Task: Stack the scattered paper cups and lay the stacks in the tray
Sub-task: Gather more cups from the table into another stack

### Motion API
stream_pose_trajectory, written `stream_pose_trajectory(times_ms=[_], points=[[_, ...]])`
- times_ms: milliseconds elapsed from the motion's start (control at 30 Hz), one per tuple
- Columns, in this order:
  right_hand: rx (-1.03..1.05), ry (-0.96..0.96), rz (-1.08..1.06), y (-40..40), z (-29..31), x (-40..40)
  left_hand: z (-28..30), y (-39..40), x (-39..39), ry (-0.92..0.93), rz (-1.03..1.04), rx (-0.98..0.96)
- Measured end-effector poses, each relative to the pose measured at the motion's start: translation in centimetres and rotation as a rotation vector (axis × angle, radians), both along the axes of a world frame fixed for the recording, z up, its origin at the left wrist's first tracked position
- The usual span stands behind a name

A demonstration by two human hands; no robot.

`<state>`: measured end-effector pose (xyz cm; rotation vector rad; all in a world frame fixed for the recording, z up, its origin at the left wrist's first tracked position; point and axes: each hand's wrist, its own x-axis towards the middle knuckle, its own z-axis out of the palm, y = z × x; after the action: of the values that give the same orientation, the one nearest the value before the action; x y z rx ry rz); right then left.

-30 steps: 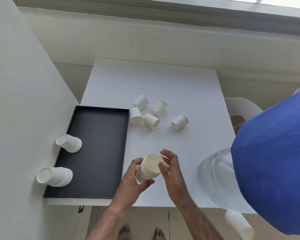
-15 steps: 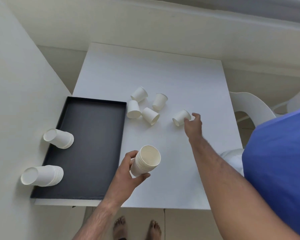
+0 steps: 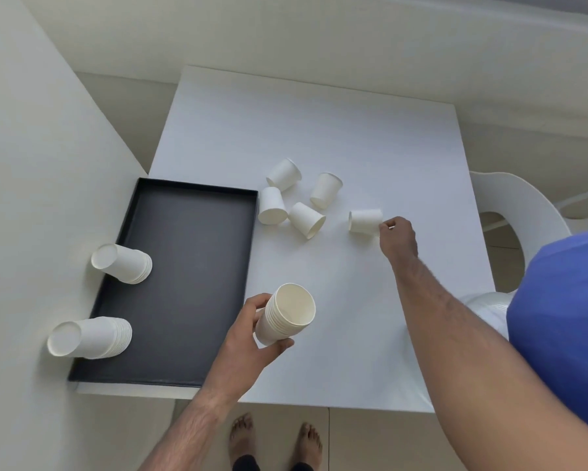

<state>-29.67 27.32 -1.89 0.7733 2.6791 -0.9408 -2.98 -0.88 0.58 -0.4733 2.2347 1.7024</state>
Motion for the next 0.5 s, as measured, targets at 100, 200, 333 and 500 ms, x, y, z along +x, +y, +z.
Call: stream_pose_trajectory(times_ms=[100, 200, 333, 500], points=[[-0.076, 0.045, -0.025, -0.3, 0.4, 0.6, 0.0, -0.2, 0.1, -0.004, 0.005, 0.001], [-0.145, 0.174, -0.036, -1.3, 1.9, 2.4, 0.0, -0.2, 0.1, -0.004, 0.007, 0.004], [-0.228, 0.382, 0.031, -4.0, 4.8, 7.3, 0.0, -0.2, 0.0, -0.003, 0.022, 0.013], [-0.282, 0.532, 0.237, -6.9, 8.2, 14.7, 0.2, 0.3, -0.1, -0.014, 0.039, 0.03]])
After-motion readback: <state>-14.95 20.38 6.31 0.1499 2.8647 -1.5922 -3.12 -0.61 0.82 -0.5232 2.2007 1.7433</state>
